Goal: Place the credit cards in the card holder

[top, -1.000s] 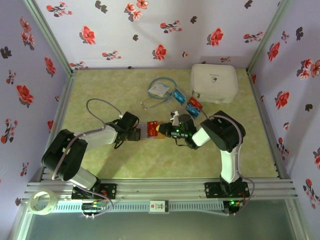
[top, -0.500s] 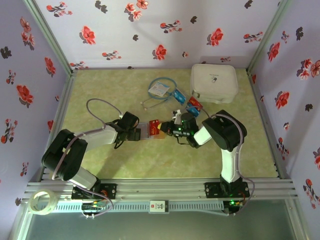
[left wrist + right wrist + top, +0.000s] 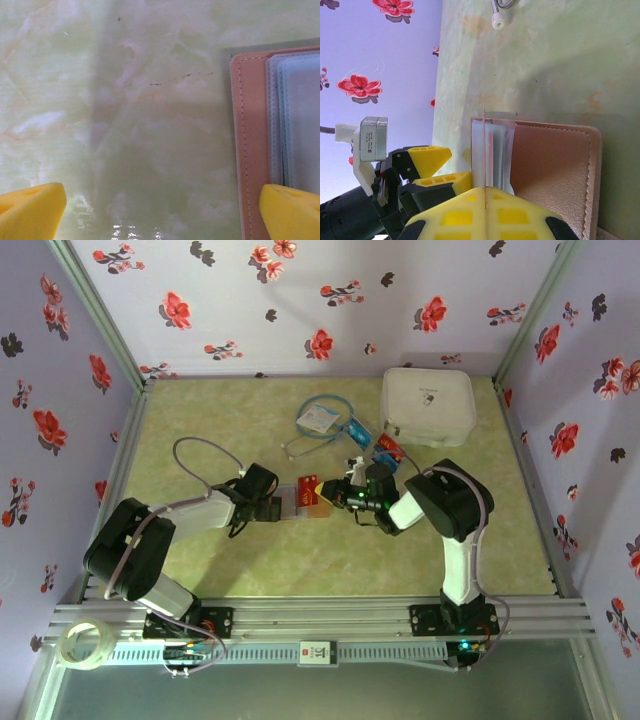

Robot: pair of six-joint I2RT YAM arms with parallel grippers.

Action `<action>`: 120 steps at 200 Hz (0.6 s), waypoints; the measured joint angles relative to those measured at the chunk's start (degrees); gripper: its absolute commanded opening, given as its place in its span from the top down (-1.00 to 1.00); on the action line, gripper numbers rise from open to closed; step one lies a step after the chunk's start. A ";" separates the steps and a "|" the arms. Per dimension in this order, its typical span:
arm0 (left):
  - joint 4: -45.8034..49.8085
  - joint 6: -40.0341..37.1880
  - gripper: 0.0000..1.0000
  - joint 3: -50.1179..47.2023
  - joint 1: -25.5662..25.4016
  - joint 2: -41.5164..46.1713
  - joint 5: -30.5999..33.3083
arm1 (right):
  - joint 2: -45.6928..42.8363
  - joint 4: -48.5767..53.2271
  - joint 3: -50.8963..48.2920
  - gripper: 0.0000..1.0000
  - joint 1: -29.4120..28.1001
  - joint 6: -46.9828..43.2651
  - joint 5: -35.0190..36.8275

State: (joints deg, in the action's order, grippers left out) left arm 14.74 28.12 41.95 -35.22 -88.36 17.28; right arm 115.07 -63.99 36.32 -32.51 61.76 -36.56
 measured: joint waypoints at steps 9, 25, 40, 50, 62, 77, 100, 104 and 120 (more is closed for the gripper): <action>-0.02 0.00 -0.99 0.00 0.00 0.00 0.00 | 0.26 -0.15 0.00 1.00 0.00 0.07 -0.13; -0.02 -0.02 -0.99 0.00 0.00 0.00 0.00 | 0.72 -0.55 0.00 1.00 -0.13 0.07 -0.20; 0.00 -0.02 -0.99 0.00 0.00 0.00 0.00 | 1.03 -0.61 0.00 1.00 -0.26 0.04 -0.35; 0.00 -0.02 -0.99 0.00 0.00 0.00 0.00 | 1.20 -0.72 0.00 1.00 -0.42 0.04 -0.39; -0.02 -0.02 -0.99 0.00 0.00 0.00 0.00 | 1.36 -0.72 0.00 1.00 -0.66 0.07 -0.48; -0.02 -0.02 -0.99 0.00 0.00 0.00 0.00 | 1.77 -0.90 0.07 1.00 -0.87 0.04 -0.61; -0.11 -0.02 -0.99 0.02 0.00 -0.09 -0.02 | 2.25 -0.90 0.13 1.00 -1.09 0.07 -0.79; -0.11 -0.02 -0.99 0.02 0.00 -0.09 -0.02 | 2.29 -0.90 0.17 1.00 -1.11 0.07 -0.79; -0.11 -0.02 -1.00 0.02 0.00 -0.09 -0.04 | 2.51 -0.92 0.50 1.00 -1.22 0.04 -0.81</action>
State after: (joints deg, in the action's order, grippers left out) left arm 14.63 28.10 41.98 -35.22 -88.44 17.23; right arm 117.58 -64.90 36.82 -33.74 61.80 -37.36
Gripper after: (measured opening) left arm 0.996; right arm 0.054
